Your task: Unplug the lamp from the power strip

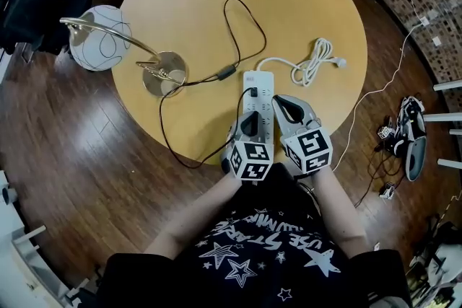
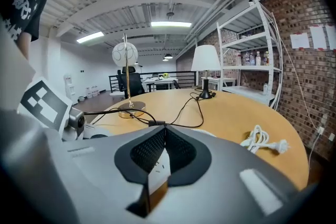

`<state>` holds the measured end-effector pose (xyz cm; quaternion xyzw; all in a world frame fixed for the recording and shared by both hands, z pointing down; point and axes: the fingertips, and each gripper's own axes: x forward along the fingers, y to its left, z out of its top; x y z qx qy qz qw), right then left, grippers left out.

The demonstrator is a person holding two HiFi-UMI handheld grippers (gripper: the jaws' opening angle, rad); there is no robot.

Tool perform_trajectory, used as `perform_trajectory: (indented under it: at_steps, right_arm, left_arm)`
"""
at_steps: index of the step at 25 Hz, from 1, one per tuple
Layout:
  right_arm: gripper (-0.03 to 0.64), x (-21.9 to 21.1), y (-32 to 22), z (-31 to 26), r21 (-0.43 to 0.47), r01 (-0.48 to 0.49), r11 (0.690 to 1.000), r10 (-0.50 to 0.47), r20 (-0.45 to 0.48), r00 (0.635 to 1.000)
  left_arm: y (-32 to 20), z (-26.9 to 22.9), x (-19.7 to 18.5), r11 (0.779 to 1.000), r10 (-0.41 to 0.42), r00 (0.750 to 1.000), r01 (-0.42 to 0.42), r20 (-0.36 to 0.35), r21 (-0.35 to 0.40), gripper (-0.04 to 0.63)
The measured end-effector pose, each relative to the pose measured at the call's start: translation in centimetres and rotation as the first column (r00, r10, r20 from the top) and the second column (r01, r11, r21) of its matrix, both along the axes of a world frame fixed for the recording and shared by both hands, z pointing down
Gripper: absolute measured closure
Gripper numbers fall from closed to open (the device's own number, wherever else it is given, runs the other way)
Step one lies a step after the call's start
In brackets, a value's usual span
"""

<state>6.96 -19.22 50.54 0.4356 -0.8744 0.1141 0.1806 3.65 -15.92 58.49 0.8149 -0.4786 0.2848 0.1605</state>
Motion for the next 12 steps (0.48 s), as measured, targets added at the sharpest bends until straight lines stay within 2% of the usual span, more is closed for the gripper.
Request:
perform_trajectory:
  at_steps: [4, 5, 7, 12]
  right_arm:
    - [0.607, -1.4, -0.7, 1.8, -0.046, 0.104, 0.993, -0.106, -0.037, 0.994]
    - [0.584, -2.0, -0.8, 2.2, -0.061, 0.137, 0.989, -0.14, -0.04, 0.989]
    - [0.495, -2.9, -1.0, 3.3, -0.096, 0.2, 0.975, -0.206, -0.054, 0.977]
    - [0.488, -4.7, -1.9, 4.8, -0.125, 0.28, 0.952, -0.292, -0.091, 0.952]
  left_arm:
    - [0.1, 0.1, 0.0, 1.0, 0.002, 1.0, -0.002, -0.015, -0.018, 0.591]
    - [0.1, 0.1, 0.0, 1.0, 0.005, 1.0, -0.006, -0.018, -0.025, 0.591]
    - [0.1, 0.2, 0.0, 0.999, 0.013, 1.0, -0.014, -0.021, -0.039, 0.591]
    - [0.1, 0.1, 0.0, 0.998, 0.011, 0.999, -0.012, -0.031, -0.056, 0.591]
